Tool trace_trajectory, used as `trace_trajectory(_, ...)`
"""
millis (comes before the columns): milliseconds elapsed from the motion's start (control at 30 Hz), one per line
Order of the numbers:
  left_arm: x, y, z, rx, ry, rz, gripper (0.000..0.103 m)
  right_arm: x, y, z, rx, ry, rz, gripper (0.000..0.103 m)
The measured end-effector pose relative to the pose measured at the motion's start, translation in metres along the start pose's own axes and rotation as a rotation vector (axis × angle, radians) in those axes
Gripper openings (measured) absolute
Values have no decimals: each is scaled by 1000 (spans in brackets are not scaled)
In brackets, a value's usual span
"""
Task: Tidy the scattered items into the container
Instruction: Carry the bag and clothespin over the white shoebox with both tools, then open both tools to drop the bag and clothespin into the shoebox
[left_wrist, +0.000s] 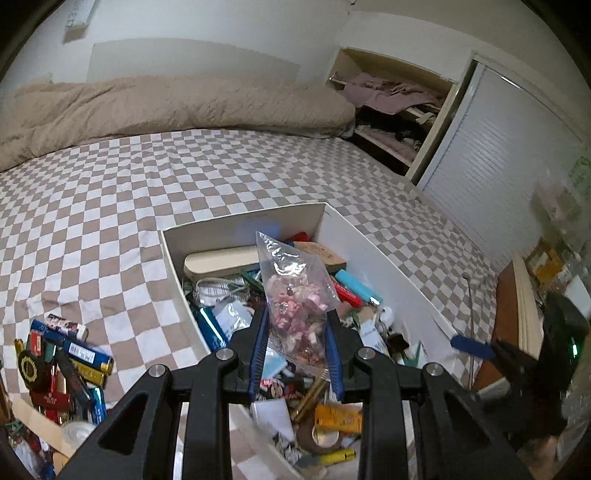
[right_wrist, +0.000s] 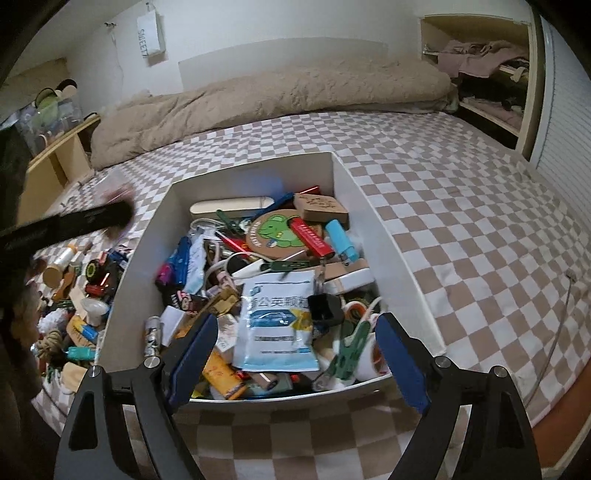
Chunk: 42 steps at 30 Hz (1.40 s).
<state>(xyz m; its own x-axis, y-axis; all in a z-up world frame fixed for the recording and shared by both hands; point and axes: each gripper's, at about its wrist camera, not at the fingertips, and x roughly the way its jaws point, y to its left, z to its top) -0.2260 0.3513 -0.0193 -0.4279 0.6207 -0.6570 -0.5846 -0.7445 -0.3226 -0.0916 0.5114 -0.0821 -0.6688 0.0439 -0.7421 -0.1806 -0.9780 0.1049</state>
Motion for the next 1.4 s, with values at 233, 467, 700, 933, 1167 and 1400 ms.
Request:
trace_trajectory(233,37,-14,9,41,58,61,29,3,1,-3,14,-5,38,87)
trace_trajectory(467,74,-15,8,64,150,140,29,2,1,-3,15,-10,56,87)
trace_trajectory(700,89,-6,6,-31,235,71,92,2,0,-2,22,-21,77,87)
trace_trajectory(933,75,-10,6,-4,210,93,92,-2,3,-3,27,-22,88,87)
trace_trajectory(1167,50,-14,3,34,188,103,92,-14,10,-2,27,-35,90,87)
trace_trajectory(1400,17,-20,-1,87,137,106,92,-33,13,3,45,-69,79,87)
